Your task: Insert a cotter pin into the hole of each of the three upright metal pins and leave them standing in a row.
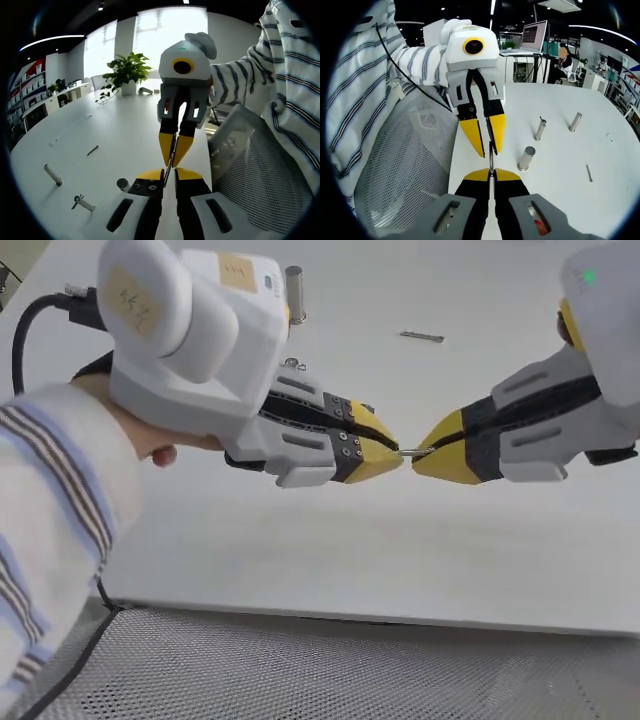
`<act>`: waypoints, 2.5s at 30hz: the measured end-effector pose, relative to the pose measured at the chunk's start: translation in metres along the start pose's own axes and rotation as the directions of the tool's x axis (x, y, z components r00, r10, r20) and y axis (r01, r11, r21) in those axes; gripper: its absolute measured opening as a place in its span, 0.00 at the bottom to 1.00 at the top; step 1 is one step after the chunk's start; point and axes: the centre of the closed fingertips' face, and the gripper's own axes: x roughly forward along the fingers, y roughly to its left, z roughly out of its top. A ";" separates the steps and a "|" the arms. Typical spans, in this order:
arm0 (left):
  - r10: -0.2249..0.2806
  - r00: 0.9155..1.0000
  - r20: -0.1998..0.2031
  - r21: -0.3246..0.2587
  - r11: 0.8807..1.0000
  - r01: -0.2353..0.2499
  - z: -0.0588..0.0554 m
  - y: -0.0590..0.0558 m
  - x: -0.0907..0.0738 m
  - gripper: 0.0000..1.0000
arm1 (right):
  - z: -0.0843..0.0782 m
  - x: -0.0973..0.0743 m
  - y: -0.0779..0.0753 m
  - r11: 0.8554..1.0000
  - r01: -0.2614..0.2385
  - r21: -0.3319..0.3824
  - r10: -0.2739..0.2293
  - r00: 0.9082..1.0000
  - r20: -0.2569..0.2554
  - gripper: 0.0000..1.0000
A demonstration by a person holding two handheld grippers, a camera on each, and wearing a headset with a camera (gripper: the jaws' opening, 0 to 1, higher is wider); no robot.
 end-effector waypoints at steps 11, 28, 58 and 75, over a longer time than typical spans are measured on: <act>0.143 0.988 -0.064 -0.035 0.989 -0.146 -0.020 0.041 -0.009 0.30 | -0.016 -0.004 -0.038 0.991 0.120 0.055 -0.118 0.992 -0.040 0.00; 0.134 0.978 -0.157 -0.043 0.989 -0.142 -0.041 0.061 0.010 0.24 | -0.032 0.007 -0.058 0.988 0.120 0.095 -0.115 0.991 -0.062 0.00; 0.132 0.975 -0.181 0.075 0.990 -0.120 -0.042 0.081 0.021 0.09 | -0.034 0.026 -0.068 0.993 0.078 0.086 -0.073 0.996 -0.057 0.00; 0.138 0.973 -0.183 0.038 0.990 -0.133 -0.041 0.077 0.023 0.09 | -0.016 0.051 -0.064 0.996 0.086 -0.023 -0.086 0.996 -0.038 0.00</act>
